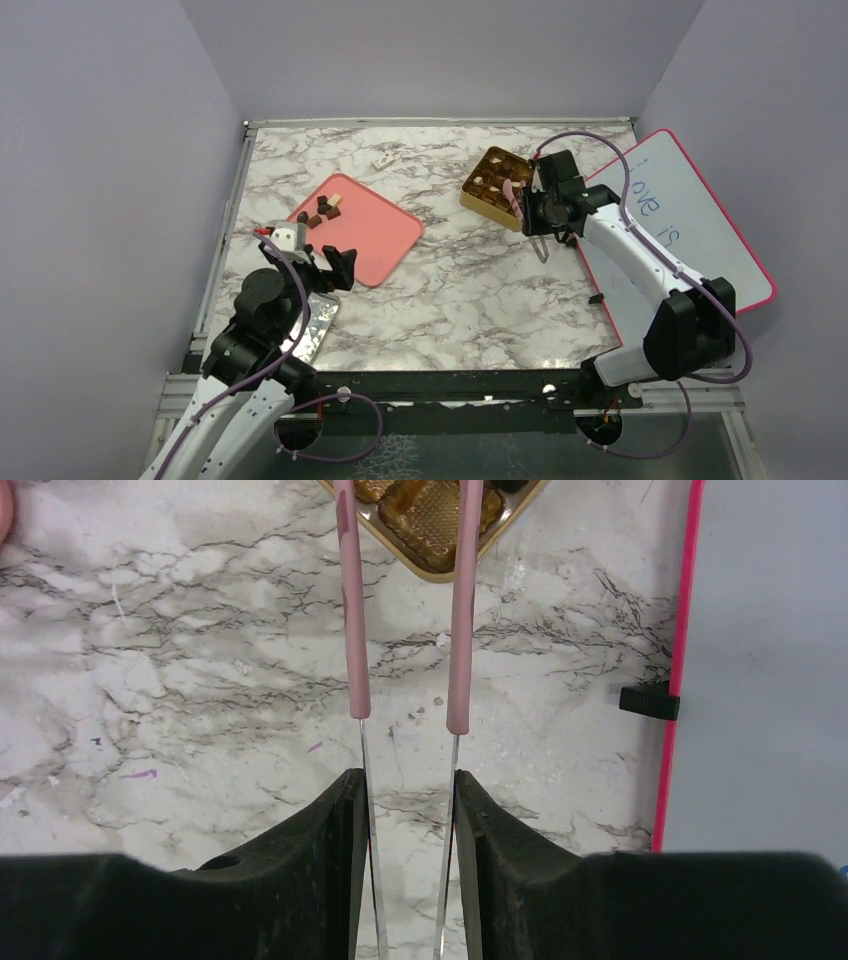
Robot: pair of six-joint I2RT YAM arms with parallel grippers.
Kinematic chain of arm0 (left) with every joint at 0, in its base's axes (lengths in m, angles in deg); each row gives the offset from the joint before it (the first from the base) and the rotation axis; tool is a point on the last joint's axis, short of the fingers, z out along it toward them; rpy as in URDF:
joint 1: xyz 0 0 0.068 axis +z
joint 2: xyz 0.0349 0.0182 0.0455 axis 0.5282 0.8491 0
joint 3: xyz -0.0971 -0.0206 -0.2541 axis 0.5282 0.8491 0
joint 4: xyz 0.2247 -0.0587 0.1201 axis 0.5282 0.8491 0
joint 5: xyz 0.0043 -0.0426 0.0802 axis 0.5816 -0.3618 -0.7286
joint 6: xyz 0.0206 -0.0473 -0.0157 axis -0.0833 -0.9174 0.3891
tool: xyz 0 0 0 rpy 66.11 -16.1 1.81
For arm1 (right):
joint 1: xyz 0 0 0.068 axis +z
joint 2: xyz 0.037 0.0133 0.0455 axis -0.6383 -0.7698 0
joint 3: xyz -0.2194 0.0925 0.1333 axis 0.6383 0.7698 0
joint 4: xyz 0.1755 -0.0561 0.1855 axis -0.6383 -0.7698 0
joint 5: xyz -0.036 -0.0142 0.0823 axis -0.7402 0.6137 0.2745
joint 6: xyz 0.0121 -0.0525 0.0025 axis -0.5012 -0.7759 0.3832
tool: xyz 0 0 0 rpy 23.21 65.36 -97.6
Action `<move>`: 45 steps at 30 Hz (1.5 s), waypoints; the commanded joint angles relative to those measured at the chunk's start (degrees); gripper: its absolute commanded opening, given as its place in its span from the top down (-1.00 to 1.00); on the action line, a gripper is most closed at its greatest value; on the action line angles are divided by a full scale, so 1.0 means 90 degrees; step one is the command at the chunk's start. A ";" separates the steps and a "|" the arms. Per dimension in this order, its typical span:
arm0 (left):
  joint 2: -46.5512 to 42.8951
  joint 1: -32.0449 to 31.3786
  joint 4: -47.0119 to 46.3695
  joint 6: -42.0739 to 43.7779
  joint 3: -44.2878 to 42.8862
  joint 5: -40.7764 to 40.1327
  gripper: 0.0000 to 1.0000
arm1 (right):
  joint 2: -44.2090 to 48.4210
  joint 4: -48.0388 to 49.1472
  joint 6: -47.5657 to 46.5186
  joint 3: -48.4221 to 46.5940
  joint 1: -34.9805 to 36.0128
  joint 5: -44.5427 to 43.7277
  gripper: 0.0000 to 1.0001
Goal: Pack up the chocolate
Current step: Place the fake chocolate in the packing box, then adjust the clamp.
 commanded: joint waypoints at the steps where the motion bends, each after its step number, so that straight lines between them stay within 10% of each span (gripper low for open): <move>1: 0.0350 0.0016 -0.0083 -0.0015 -0.0085 0.0261 -0.98 | 0.0347 0.0229 -0.0114 0.0064 -0.0038 0.0454 0.21; 17: 0.2232 0.0018 -0.1548 -0.2039 -0.0183 0.2606 -0.68 | 0.1361 0.1713 -0.0184 0.1136 0.0609 0.1777 0.25; 35: 0.3688 0.0061 -0.3185 -0.4213 -0.0986 0.2428 -0.31 | 0.1270 0.3061 -0.0457 0.1260 0.3261 0.0957 0.26; 45: 0.3792 0.0062 -0.1831 -0.3481 -0.0773 0.0905 -0.25 | 0.1480 0.2922 -0.0484 0.1038 0.3811 0.0342 0.28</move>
